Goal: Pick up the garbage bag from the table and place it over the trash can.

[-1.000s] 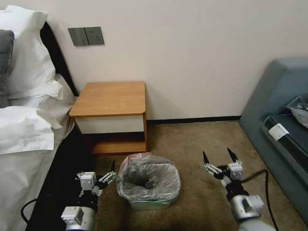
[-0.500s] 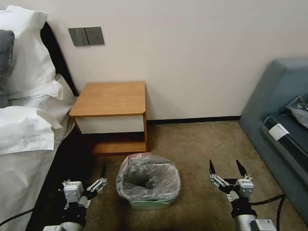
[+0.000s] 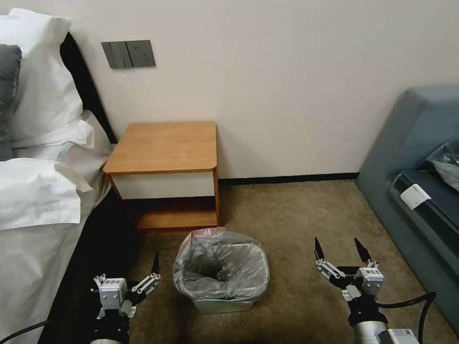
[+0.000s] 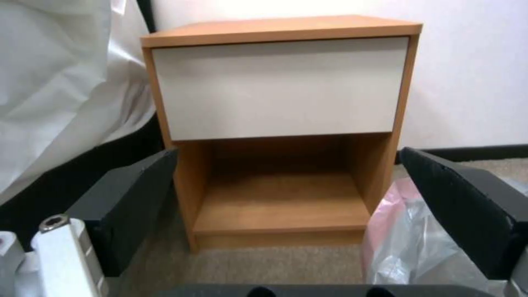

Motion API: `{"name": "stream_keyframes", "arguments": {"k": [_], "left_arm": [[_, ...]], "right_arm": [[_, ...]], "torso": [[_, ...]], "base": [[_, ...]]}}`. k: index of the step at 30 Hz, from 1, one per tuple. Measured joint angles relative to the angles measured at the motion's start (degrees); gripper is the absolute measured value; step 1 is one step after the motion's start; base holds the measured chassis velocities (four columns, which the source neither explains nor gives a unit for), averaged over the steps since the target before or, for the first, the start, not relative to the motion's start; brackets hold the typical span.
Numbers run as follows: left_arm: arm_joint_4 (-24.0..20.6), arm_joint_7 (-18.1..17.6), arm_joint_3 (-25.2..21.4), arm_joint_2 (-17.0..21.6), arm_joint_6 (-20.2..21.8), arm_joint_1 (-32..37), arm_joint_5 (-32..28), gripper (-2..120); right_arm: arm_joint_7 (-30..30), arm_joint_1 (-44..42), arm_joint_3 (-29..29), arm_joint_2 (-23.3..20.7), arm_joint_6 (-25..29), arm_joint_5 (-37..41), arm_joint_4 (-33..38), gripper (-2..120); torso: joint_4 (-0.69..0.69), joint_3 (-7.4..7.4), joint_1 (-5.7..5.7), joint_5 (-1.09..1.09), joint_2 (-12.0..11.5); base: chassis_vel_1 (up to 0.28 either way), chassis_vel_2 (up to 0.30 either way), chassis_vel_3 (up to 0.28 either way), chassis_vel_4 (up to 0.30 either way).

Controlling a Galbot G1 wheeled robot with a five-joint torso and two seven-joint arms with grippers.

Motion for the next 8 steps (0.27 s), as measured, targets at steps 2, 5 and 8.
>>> {"name": "stream_keyframes", "arguments": {"k": [2,5,8], "left_arm": [[0.01,-0.02,0.02,0.0,0.03,-0.03,-0.02,100],[0.02,-0.03,0.03,0.01,0.06,-0.04,-0.03,100],[0.03,-0.05,0.04,0.02,0.09,-0.06,-0.05,100]], "right_arm": [[0.02,0.01,-0.01,-0.02,-0.03,0.0,-0.01,100],[0.03,0.03,-0.02,-0.03,-0.06,0.0,-0.02,100],[0.05,0.04,-0.03,-0.04,-0.08,0.0,-0.03,100]], "torso": [[0.0,0.0,0.0,0.0,0.0],[0.0,0.0,0.0,0.0,0.0],[0.0,0.0,0.0,0.0,0.0]], "base": [[0.0,0.0,0.0,0.0],[0.0,0.0,0.0,0.0],[0.0,0.0,0.0,0.0]]}}
